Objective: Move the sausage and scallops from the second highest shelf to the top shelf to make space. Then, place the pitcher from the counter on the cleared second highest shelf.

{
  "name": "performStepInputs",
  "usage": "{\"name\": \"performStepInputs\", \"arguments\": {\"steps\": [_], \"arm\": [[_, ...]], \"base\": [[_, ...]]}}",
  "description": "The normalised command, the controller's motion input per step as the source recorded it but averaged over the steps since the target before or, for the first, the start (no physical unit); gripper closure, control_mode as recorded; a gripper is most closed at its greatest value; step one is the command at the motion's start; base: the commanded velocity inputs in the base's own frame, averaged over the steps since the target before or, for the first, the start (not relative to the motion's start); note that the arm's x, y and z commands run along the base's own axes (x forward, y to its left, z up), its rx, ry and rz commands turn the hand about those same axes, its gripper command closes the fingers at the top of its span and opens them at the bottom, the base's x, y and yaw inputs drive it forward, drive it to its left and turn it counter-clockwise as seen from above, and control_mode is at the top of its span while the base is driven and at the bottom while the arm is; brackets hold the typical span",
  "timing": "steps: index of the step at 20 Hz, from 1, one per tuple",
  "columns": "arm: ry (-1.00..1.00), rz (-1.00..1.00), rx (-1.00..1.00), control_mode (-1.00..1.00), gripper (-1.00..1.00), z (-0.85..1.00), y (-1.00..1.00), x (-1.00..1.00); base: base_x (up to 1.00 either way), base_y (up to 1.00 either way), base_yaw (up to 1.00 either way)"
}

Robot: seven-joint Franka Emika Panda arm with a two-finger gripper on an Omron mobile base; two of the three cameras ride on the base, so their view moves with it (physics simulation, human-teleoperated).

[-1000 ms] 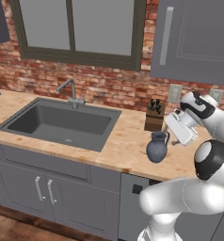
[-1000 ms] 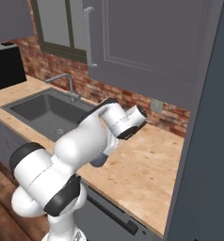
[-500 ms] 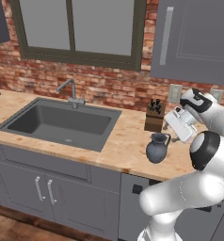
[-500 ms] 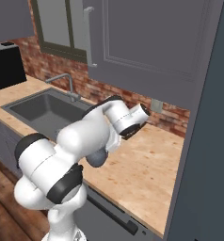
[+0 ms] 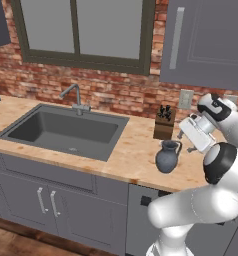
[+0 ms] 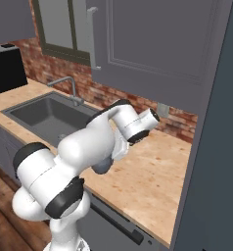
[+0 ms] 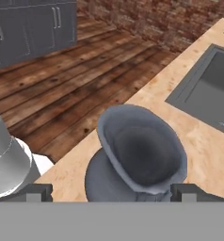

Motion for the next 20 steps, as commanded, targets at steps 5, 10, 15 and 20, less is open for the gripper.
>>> {"name": "performStepInputs", "arguments": {"steps": [5, 10, 15, 20], "arm": [[0.04, 0.0, 0.0, -1.0, -1.0, 0.0, 0.0, 0.16], [0.09, 0.0, 0.0, -1.0, -1.0, 0.0, 0.0, 0.19], [0.13, 0.0, 0.0, -1.0, -1.0, 0.0, 0.0, 0.07], [0.15, 0.0, 0.0, -1.0, -1.0, -0.03, 0.0, 0.0]], "base": [[0.0, 0.0, 0.0], [0.0, 0.0, 0.0], [0.0, 0.0, 0.0], [0.0, 0.0, 0.0]]}}
